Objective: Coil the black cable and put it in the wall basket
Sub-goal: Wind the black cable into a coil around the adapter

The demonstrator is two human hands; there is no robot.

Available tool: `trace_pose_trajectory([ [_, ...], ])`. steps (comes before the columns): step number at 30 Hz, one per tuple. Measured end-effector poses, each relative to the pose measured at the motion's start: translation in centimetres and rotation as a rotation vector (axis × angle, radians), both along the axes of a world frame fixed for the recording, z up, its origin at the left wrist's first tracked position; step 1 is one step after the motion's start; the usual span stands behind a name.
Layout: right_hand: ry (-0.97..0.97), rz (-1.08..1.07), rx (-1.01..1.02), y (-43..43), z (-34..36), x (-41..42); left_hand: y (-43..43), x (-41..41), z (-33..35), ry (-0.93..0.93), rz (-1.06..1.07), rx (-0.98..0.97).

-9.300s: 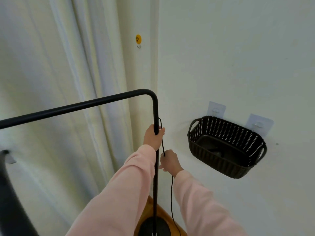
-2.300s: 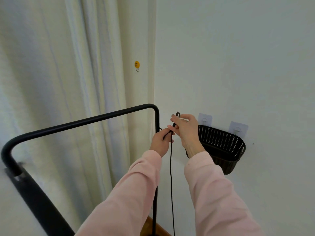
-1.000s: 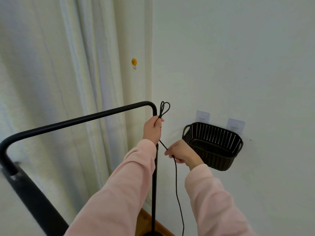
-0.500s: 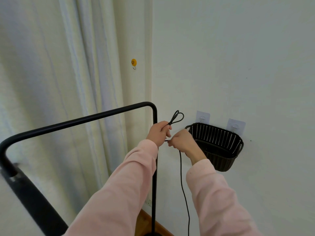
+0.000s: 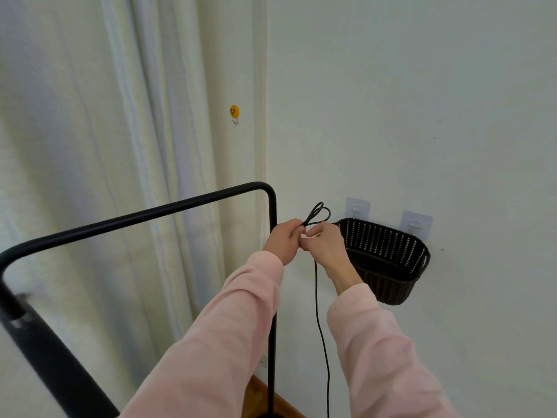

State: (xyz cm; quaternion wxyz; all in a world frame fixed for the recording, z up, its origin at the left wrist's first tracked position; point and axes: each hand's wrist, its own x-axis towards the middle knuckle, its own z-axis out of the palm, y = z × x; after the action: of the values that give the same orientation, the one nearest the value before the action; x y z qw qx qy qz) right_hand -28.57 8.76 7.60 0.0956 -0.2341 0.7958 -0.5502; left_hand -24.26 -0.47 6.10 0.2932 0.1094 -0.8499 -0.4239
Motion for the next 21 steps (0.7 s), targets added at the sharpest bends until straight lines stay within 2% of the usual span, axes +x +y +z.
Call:
trace_pose_trajectory([
  [3,-0.045,0.081,0.049,0.5,0.4,-0.1,-0.5,-0.2,-0.8,0.009,0.051,0.04],
  [7,-0.112,0.115,0.256,1.0,-0.8,-0.2,-1.1,-0.1,-0.6,0.09,0.124,0.168],
  [9,-0.144,0.079,0.232,1.2,-1.6,-0.2,-1.3,0.0,-0.3,0.113,0.13,0.204],
  [12,-0.185,0.009,0.019,1.3,-1.7,-0.3,-1.5,0.3,-0.3,0.142,0.137,0.249],
  [17,-0.483,-0.063,-0.431,1.3,0.3,-0.5,-1.2,0.5,-0.2,0.166,0.111,0.344],
  [21,-0.553,-0.043,-0.676,1.2,1.3,-0.7,-0.9,0.6,0.0,0.148,0.081,0.328],
])
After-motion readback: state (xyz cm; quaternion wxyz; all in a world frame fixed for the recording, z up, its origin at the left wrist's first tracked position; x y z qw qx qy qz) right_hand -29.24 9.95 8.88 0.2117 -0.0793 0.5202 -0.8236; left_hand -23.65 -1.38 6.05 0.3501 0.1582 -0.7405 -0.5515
